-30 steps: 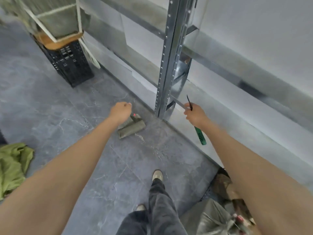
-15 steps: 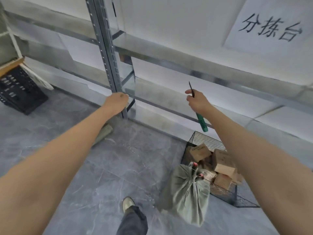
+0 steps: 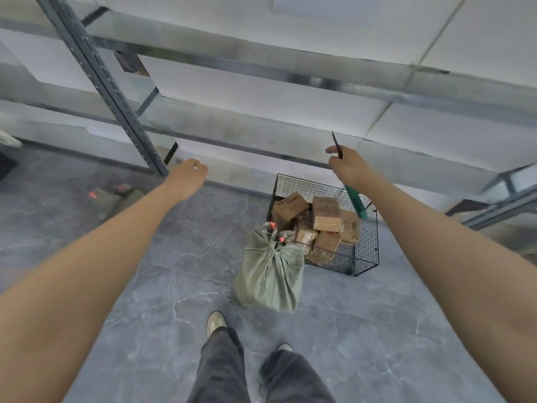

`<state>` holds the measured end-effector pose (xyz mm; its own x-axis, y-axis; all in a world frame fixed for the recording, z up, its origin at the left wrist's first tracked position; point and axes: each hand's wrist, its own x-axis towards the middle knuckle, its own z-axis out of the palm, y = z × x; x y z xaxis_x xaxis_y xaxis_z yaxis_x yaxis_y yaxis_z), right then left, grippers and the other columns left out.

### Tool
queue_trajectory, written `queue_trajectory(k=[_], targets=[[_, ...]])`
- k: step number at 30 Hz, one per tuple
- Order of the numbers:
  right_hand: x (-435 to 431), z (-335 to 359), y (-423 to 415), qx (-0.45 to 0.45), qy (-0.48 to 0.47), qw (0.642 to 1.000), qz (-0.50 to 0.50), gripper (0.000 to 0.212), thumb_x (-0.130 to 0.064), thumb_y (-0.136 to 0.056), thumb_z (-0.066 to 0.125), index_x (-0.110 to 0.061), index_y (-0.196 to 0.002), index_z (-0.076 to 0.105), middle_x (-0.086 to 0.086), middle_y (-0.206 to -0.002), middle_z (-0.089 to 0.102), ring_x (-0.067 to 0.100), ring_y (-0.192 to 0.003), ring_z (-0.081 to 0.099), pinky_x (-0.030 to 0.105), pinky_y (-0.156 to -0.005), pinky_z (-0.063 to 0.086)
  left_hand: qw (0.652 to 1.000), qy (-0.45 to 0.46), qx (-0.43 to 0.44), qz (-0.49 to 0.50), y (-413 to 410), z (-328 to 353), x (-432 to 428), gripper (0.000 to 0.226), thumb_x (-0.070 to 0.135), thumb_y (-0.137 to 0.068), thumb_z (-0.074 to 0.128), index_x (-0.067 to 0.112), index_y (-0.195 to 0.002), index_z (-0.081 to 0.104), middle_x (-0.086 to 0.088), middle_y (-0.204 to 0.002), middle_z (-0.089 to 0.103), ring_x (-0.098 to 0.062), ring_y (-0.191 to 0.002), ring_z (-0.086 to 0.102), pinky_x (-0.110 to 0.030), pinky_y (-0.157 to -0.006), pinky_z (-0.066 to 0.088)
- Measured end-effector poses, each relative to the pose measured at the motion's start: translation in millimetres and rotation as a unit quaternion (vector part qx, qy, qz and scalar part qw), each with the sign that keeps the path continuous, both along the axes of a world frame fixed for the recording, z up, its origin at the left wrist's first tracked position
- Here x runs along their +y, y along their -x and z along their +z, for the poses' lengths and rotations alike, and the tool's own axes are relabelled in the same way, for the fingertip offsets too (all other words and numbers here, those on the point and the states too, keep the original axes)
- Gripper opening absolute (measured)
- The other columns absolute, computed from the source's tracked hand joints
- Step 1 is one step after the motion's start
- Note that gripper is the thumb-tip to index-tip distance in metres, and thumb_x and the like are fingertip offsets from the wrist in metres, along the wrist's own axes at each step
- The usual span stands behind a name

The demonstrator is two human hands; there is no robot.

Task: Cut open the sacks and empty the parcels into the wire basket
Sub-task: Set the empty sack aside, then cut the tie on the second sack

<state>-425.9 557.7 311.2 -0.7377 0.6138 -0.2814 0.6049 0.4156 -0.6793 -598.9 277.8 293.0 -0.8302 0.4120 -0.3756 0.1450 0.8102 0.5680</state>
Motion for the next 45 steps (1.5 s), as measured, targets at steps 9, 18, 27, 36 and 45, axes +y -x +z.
queue_trajectory(k=[9, 18, 27, 36, 45], targets=[[4.0, -102.0, -60.3, -0.076, 0.058, 0.992, -0.086, 0.036, -0.022, -0.102, 0.034, -0.013, -0.134, 0.049, 0.010, -0.124, 0.060, 0.023, -0.089, 0.057, 0.032, -0.072, 0.049, 0.994, 0.063, -0.062, -0.069, -35.4, -75.2, 19.9, 0.031, 0.030, -0.100, 0.033, 0.011, -0.086, 0.053, -0.011, -0.093, 0.054, -0.024, -0.084, 0.050, -0.034, -0.080, 0.032], [-44.0, -296.3, -171.4, -0.218, 0.250, 0.915, -0.230, 0.023, -0.022, -0.101, 0.038, -0.010, -0.117, 0.048, 0.013, -0.099, 0.052, 0.030, -0.078, 0.054, 0.041, -0.063, 0.053, 0.975, 0.055, -0.194, -0.097, -116.8, -246.1, 46.8, 0.034, 0.018, -0.095, 0.043, 0.017, -0.064, 0.028, -0.002, -0.064, 0.031, -0.018, -0.062, 0.030, -0.032, -0.056, 0.020], [-3.4, -415.8, -209.5, -0.221, 0.265, 0.885, -0.312, 0.041, -0.008, -0.099, 0.033, -0.013, -0.138, 0.044, 0.006, -0.090, 0.049, 0.031, -0.085, 0.053, 0.039, -0.061, 0.047, 0.965, 0.091, -0.190, -0.155, -148.6, -364.5, 114.8, 0.038, 0.020, -0.098, 0.039, 0.014, -0.062, 0.028, -0.003, -0.061, 0.034, -0.021, -0.061, 0.035, -0.033, -0.051, 0.022], [56.2, -513.5, -271.5, -0.213, 0.247, 0.848, -0.417, 0.035, -0.018, -0.102, 0.036, -0.011, -0.134, 0.047, 0.018, -0.111, 0.054, 0.033, -0.093, 0.051, 0.043, -0.068, 0.049, 0.946, 0.102, -0.194, -0.238, -153.1, -474.7, 172.9, 0.022, 0.027, -0.100, 0.035, 0.013, -0.090, 0.049, -0.006, -0.088, 0.050, -0.020, -0.083, 0.046, -0.033, -0.071, 0.034], [93.4, -629.9, -304.3, -0.196, 0.148, 0.843, -0.478, 0.033, -0.013, -0.099, 0.036, -0.005, -0.129, 0.050, 0.016, -0.101, 0.059, 0.035, -0.082, 0.066, 0.039, -0.059, 0.053, 0.942, 0.066, -0.159, -0.290, -163.9, -584.8, 238.9, 0.039, 0.035, -0.100, 0.035, 0.007, -0.112, 0.060, -0.011, -0.111, 0.063, -0.027, -0.102, 0.057, -0.037, -0.084, 0.041]])
